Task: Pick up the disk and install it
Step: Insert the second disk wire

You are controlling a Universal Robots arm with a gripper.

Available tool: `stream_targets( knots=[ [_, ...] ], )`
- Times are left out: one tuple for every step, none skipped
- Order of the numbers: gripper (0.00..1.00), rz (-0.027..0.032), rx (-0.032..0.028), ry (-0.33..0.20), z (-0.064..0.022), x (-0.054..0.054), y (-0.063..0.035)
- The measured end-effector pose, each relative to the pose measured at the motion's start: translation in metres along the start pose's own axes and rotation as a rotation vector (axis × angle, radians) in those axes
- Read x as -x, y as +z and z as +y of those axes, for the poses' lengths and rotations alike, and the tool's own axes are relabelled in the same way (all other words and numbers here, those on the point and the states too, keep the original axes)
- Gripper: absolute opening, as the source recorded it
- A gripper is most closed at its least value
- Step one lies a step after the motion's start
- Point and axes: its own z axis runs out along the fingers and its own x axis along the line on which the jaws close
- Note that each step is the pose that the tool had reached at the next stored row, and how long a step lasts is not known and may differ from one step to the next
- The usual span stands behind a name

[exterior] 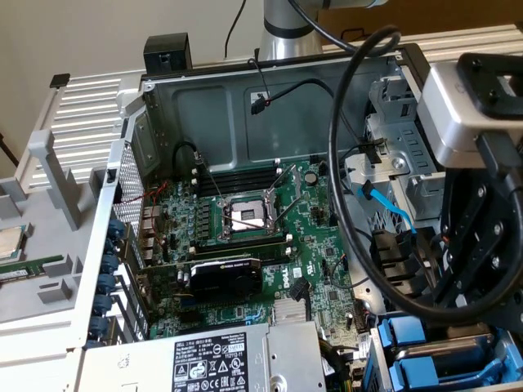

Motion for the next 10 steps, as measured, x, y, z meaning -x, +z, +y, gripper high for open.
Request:
stream_targets(
  knots=[
    [0.16,-0.0002,0.0002,0.0,-0.0001,0.0,-0.0001],
    [0.16,-0.0003,0.0004,0.0,-0.0003,0.0001,-0.0003],
    [0.16,-0.0003,0.0007,0.001,-0.0004,0.0001,-0.0006],
    [0.16,-0.0002,0.001,0.001,-0.0006,0.0001,-0.0009],
    [0.16,-0.0002,0.0015,0.001,-0.0008,0.0002,-0.0011],
    [0.16,-0.0003,0.0015,0.001,-0.001,0.0002,-0.0013],
    [0.16,-0.0004,0.0018,0.002,-0.0013,0.0002,-0.0014],
    [0.16,-0.0005,0.0023,0.002,-0.0014,0.0003,-0.0014],
    [0.16,-0.0004,0.0024,0.003,-0.0016,0.0003,-0.0016],
    [0.16,-0.0005,0.0026,0.003,-0.0017,0.0003,-0.0016]
  ],
)
